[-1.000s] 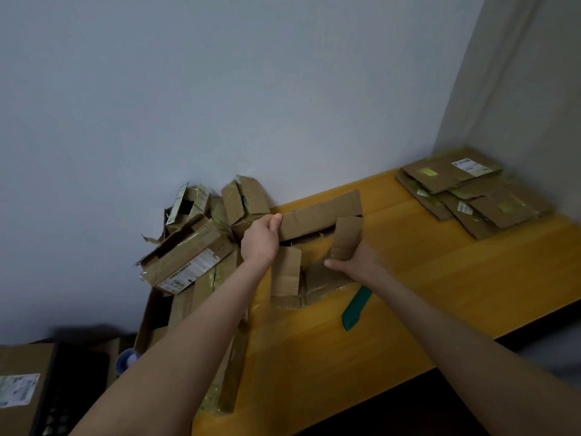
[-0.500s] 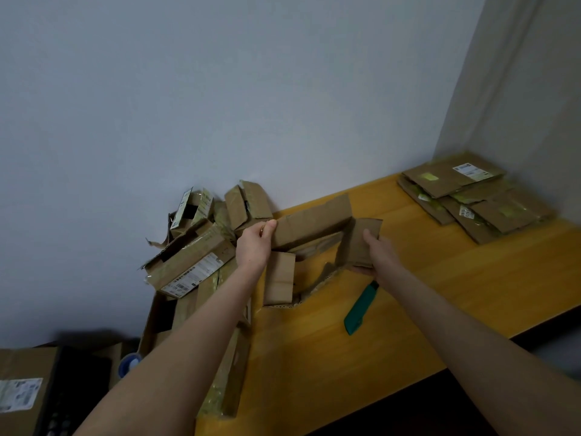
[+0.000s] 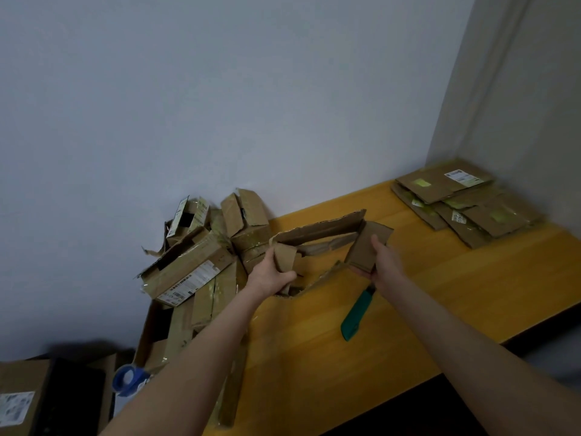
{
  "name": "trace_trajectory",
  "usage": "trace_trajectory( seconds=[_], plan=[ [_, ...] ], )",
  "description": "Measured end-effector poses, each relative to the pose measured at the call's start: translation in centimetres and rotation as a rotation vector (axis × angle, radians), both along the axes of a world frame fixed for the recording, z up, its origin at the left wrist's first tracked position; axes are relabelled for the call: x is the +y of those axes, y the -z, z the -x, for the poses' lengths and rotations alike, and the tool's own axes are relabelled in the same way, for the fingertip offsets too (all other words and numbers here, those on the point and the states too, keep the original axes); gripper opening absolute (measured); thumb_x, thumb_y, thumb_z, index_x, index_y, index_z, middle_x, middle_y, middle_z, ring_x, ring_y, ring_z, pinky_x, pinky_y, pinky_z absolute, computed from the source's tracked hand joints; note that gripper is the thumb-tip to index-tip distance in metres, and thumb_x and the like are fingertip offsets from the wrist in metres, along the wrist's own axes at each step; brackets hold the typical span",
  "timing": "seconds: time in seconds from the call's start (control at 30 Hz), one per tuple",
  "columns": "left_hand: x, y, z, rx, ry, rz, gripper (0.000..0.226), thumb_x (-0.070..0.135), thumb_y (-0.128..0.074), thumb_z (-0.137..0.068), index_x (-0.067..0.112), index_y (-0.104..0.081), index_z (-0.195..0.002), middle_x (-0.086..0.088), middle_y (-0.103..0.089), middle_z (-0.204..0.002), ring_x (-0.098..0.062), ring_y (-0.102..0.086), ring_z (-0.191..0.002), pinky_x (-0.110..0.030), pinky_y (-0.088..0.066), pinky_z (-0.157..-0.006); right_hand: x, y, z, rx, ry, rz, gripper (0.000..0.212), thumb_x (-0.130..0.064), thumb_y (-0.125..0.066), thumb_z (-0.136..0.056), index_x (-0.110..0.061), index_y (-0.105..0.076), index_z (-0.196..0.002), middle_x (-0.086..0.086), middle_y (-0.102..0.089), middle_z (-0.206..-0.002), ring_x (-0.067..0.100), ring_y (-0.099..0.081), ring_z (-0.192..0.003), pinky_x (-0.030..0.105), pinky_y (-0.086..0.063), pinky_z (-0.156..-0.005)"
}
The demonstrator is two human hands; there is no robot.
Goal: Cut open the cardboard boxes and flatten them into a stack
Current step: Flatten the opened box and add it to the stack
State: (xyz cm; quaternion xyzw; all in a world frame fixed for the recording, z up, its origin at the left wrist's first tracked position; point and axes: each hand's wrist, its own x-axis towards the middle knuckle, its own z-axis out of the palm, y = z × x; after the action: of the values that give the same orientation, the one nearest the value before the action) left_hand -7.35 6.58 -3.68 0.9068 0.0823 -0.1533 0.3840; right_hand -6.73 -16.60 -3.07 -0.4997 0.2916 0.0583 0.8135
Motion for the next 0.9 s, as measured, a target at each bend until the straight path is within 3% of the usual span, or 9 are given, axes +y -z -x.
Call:
trace_trajectory(
  seconds=[0.1,0.17,0.23,0.33,0.47,0.6,0.7,0.77,0.9],
  plan=[
    [1.3,-0.6,0.3,0.154,0.052,0.403,0.052,0.023,-0.056,-0.093,0.018,-0.04,-0.142,-0.012,-0.061,-0.123,-0.025,-0.064,-0.106,-0.039,-0.054,-0.092,-0.8,-0.2,0.2,0.001,0.085,-0.101,0.012,-0.03,-0.053,-0.098,-0.018,-0.053,-0.093,0.012,-0.062,-0.1,0.029,-0.064,-0.089,0.039,-0.058,-0.055],
    [2.1,-0.7,0.6,0.222,-0.099,0.65,0.038,0.023,-0.047,-0.098,0.009,-0.047,-0.133,-0.017,-0.059,-0.122,-0.027,-0.064,-0.105,-0.039,-0.053,-0.092,-1.3,-0.3,0.2,-0.004,0.147,-0.184,0.015,-0.029,-0.053,-0.098,-0.014,-0.054,-0.097,0.013,-0.062,-0.1,0.029,-0.063,-0.088,0.04,-0.058,-0.055],
    [2.5,-0.6,0.6,0.262,-0.247,0.836,0.038,0.027,-0.04,-0.101,0.004,-0.047,-0.131,-0.021,-0.056,-0.119,-0.03,-0.06,-0.105,-0.042,-0.049,-0.094,-1.5,-0.2,0.1,-0.019,0.176,-0.253,0.02,-0.028,-0.051,-0.098,-0.011,-0.054,-0.109,0.014,-0.061,-0.104,0.03,-0.061,-0.092,0.043,-0.056,-0.06],
    [2.5,-0.3,0.6,0.352,-0.327,0.988,0.064,0.049,-0.027,-0.102,-0.002,-0.05,-0.132,-0.026,-0.053,-0.13,-0.037,-0.053,-0.12,-0.042,-0.046,-0.099,-1.1,-0.3,-0.2,-0.056,0.177,-0.314,0.03,-0.029,-0.047,-0.1,-0.011,-0.051,-0.124,0.014,-0.059,-0.111,0.031,-0.059,-0.099,0.044,-0.054,-0.068],
    [1.7,-0.3,0.3,0.443,-0.511,0.984,0.062,0.043,-0.057,-0.093,0.003,-0.042,-0.138,-0.027,-0.044,-0.141,-0.039,-0.056,-0.119,-0.04,-0.06,-0.072,-0.7,-0.1,-0.4,-0.078,0.181,-0.411,0.027,-0.03,-0.045,-0.101,-0.011,-0.055,-0.117,0.015,-0.061,-0.111,0.03,-0.06,-0.101,0.045,-0.055,-0.07],
    [2.1,-0.8,-0.1,0.488,-0.613,1.071,0.028,0.012,-0.066,-0.085,-0.002,-0.056,-0.107,-0.021,-0.07,-0.083,-0.026,-0.072,-0.067,-0.032,-0.06,-0.058,-1.5,0.5,-0.4,-0.057,0.091,-0.373,0.03,-0.041,-0.042,-0.1,-0.017,-0.058,-0.109,0.015,-0.06,-0.117,0.032,-0.058,-0.106,0.047,-0.052,-0.077],
    [3.1,-1.2,-1.2,0.373,-0.597,0.884,0.039,0.001,-0.06,-0.089,0.009,-0.054,-0.127,-0.016,-0.066,-0.102,-0.024,-0.065,-0.081,-0.033,-0.059,-0.052,-3.0,1.7,-0.3,0.012,0.039,-0.382,0.054,-0.061,-0.035,-0.095,-0.016,-0.054,-0.117,0.014,-0.058,-0.115,0.035,-0.055,-0.107,0.051,-0.047,-0.092],
    [3.4,-1.3,-1.8,0.288,-0.557,0.706,0.051,0.0,-0.06,-0.09,0.017,-0.051,-0.136,-0.015,-0.061,-0.116,-0.028,-0.061,-0.093,-0.038,-0.056,-0.063,-3.2,2.6,-0.2,0.088,-0.039,-0.227,0.056,-0.065,-0.042,-0.09,-0.017,-0.052,-0.116,0.01,-0.058,-0.107,0.031,-0.056,-0.1,0.047,-0.047,-0.091],
    [3.5,-1.1,-2.0,0.299,-0.51,0.502,0.052,0.013,-0.067,-0.086,0.005,-0.049,-0.134,-0.018,-0.06,-0.119,-0.033,-0.062,-0.103,-0.043,-0.056,-0.079,-2.0,4.4,0.1,0.231,-0.219,0.241,0.052,-0.033,-0.069,-0.087,-0.007,-0.05,-0.127,0.009,-0.057,-0.112,0.029,-0.056,-0.103,0.041,-0.051,-0.083]
  ],
)
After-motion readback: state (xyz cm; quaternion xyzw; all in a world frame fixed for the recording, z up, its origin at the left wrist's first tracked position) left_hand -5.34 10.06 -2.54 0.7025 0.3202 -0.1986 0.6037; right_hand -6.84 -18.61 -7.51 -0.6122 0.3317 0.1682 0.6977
